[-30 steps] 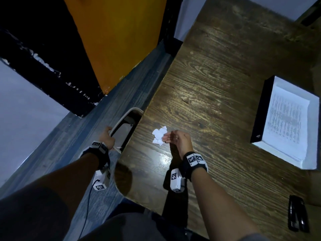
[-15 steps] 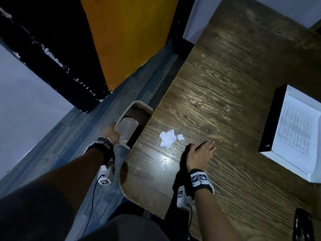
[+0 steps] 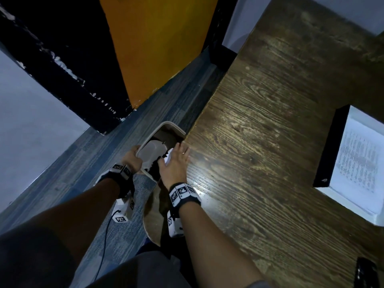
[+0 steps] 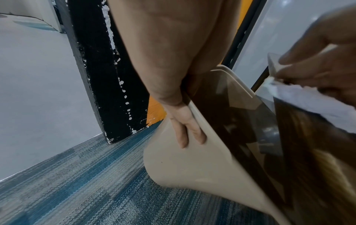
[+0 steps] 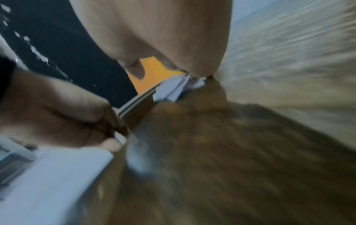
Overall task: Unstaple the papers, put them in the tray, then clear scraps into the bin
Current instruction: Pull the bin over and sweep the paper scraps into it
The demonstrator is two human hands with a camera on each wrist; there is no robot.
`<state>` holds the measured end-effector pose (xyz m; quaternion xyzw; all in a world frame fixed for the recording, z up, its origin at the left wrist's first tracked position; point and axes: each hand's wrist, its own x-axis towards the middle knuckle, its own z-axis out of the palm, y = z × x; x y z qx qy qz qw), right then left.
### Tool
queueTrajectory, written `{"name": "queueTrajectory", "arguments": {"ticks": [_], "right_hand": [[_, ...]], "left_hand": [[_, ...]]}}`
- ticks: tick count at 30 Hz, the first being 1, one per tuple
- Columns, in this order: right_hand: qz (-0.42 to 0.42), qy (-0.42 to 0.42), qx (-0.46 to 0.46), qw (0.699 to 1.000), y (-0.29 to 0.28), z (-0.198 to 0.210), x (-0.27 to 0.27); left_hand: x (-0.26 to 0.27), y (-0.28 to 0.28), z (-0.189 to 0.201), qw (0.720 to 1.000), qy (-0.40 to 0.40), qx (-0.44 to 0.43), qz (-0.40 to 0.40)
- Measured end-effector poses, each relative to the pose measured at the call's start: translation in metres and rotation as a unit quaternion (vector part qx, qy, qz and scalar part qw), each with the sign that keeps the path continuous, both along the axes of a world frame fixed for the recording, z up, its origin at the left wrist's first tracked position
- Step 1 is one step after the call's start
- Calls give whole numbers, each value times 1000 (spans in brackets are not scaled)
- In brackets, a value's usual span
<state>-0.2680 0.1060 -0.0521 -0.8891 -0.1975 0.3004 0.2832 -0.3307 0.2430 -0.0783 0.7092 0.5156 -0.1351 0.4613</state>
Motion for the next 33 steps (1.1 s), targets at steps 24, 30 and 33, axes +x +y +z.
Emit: {"name": "queueTrajectory", "arguments": {"ticks": [24,30,33], "right_hand": [[-136,-88,-170,972,-156,-2,73],[-81,-29,-38,996,-58,2,-21],[-55,-11,-40,998,-21,0,-40]], "left_hand": [[-8,11,-28,999,6,-34,-11],[-16,15,-55,999,3,-26,-19],[-15,1,-11,1000,-3,-20,-21]]}}
